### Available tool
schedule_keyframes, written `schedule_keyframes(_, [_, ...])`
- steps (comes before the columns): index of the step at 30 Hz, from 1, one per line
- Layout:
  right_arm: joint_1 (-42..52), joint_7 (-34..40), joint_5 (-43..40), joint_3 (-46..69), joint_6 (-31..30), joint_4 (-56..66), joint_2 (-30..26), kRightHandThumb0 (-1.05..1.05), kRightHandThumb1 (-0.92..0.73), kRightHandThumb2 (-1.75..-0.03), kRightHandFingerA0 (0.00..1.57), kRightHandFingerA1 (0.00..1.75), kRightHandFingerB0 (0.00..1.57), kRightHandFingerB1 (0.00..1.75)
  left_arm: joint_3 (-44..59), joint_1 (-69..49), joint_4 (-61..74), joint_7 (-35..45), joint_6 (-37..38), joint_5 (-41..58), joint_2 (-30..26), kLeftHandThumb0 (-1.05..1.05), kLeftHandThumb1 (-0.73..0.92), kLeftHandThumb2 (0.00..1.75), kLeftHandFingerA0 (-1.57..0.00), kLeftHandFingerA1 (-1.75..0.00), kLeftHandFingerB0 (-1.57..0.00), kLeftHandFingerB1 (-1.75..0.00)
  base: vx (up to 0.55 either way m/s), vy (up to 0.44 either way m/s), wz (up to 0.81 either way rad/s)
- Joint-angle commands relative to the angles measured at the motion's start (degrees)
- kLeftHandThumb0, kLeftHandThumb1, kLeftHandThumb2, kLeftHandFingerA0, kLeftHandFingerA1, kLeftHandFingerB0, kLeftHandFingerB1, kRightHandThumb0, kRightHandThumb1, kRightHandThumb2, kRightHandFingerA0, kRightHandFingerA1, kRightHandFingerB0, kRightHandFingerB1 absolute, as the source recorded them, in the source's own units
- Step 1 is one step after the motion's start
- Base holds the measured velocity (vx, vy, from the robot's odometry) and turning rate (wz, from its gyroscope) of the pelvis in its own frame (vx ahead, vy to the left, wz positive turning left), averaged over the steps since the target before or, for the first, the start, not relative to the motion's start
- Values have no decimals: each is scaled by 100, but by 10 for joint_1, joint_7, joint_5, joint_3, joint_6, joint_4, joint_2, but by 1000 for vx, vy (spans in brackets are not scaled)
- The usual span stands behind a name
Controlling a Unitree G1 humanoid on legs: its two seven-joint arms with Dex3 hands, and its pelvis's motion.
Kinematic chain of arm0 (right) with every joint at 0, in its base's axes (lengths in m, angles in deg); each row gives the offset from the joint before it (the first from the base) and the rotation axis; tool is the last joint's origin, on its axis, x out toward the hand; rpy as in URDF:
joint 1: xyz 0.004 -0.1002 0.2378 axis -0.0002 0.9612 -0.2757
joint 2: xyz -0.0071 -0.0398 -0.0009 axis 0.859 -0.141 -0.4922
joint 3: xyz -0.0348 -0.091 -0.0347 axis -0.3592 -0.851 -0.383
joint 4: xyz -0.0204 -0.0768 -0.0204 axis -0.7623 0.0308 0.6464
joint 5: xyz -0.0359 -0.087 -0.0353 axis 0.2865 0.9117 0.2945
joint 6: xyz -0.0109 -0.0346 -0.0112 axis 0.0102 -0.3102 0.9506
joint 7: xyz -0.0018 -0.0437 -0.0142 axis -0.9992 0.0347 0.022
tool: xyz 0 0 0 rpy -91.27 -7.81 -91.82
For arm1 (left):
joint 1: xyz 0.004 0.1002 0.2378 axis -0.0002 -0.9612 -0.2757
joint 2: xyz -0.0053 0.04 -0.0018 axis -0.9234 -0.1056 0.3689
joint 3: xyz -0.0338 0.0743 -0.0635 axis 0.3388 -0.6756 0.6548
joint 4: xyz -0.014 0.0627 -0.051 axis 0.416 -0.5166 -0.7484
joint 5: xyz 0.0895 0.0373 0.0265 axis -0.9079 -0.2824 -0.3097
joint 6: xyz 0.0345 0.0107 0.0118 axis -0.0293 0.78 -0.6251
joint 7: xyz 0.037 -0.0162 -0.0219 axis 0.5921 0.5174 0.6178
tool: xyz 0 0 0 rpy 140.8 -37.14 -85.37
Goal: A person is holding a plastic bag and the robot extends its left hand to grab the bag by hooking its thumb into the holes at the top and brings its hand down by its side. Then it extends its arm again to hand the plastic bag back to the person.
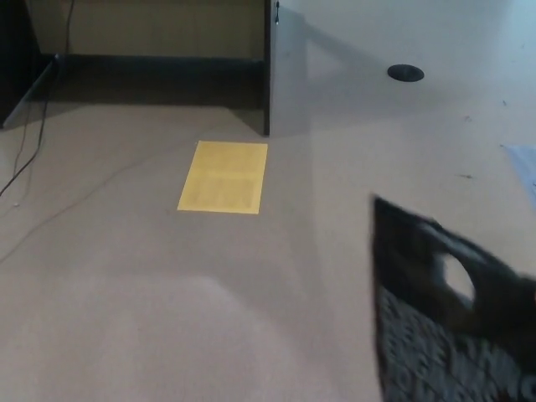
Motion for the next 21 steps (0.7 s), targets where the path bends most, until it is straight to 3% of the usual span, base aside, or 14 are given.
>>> schedule_keyframes(1, [5, -2, 2, -1, 11, 2, -14, -24, -64, -59, 66, 51, 54, 40, 9, -20, 14, -90, 92, -9, 6, -37, 55, 57, -36, -41, -29, -30, 0, 0, 0])
schedule_keyframes(4, [1, -8, 0, -2, 16, 0, -8, -25, -64, -59, 66, 50, 54, 40, 31, -35, 71, -164, 150, -16, 13, -41, 52, 57, -32, -38, -27, -30, 0, 0, 0])
schedule_keyframes(5, [-2, -8, -1, -2, 13, 0, -6, -25, -65, -59, 66, 50, 54, 40, 41, -40, 113, -173, 151, -15, 16, -53, 42, 71, -25, -45, -21, -39, 0, 0, 0])
schedule_keyframes(6, [-3, -7, 0, -2, 11, -1, -5, -25, -65, -59, 66, 50, 54, 40, 49, -46, 152, -180, 153, -19, 17, -58, 43, 73, -22, -45, -19, -39, 0, 0, 0])
schedule_keyframes(7, [-4, -6, 1, -3, 10, -1, -5, -25, -65, -59, 66, 50, 54, 40, 53, -50, 180, -185, 154, -25, 17, -58, 43, 73, -22, -45, -19, -39, 0, 0, 0])
schedule_keyframes(8, [-6, -6, 0, -3, 6, -1, -5, -25, -65, -59, 63, 47, 54, 39, 66, -62, 240, -172, 160, -15, 25, -50, 53, 57, -23, -36, -23, -30, 0, 0, 0])
schedule_keyframes(11, [-11, -1, 7, -9, 2, 3, -5, -24, -64, -59, 66, 53, 55, 40, 90, -81, 429, -133, 126, 23, 44, -53, 52, 57, -20, -31, -17, -27, 0, 0, 0])
schedule_keyframes(12, [-12, -1, 6, -8, -1, 4, -5, -25, -65, -59, 65, 49, 54, 40, 95, -78, 517, -116, 114, 32, 40, -32, 33, 89, -1, -49, 0, -47, 0, 0, 0])
schedule_keyframes(13, [-12, -1, 5, -8, -2, 5, -5, -25, -65, -59, 65, 49, 54, 40, 96, -78, 549, -107, 110, 35, 38, -70, 47, 81, -6, -35, -5, -30, 0, 0, 0])
schedule_keyframes(16, [-10, 0, 3, -7, 0, 5, -3, -25, -64, -59, 66, 57, 55, 40, 100, -65, 669, -85, 92, 49, 32, -58, 38, 74, -4, -36, -3, -19, 0, 0, 0])
schedule_keyframes(17, [-10, 1, 3, -7, -1, 6, -3, -26, -64, -59, 66, 57, 56, 40, 99, -57, 699, -79, 82, 60, 31, -57, 39, 74, -23, -45, -1, -16, 0, 0, 0])
schedule_keyframes(19, [-12, -5, -1, -4, -2, 6, -2, -25, -65, -59, 65, 58, 55, 40, 105, -30, 772, -74, 43, 58, 30, -62, 41, 75, -18, -42, -1, -12, 0, 0, 0])
schedule_keyframes(20, [-12, -6, -1, -4, -2, 6, -2, -26, -65, -59, 65, 55, 55, 40, 106, -22, 794, -71, 27, 59, 30, -62, 50, 57, -23, -31, 0, -19, 0, 0, 0])
schedule_keyframes(21, [-15, -5, -1, -4, -3, 7, -3, -26, -64, -59, 65, 52, 55, 40, 106, -5, 818, -68, 14, 64, 27, -62, 50, 57, -18, -30, 0, -18, 0, 0, 0])
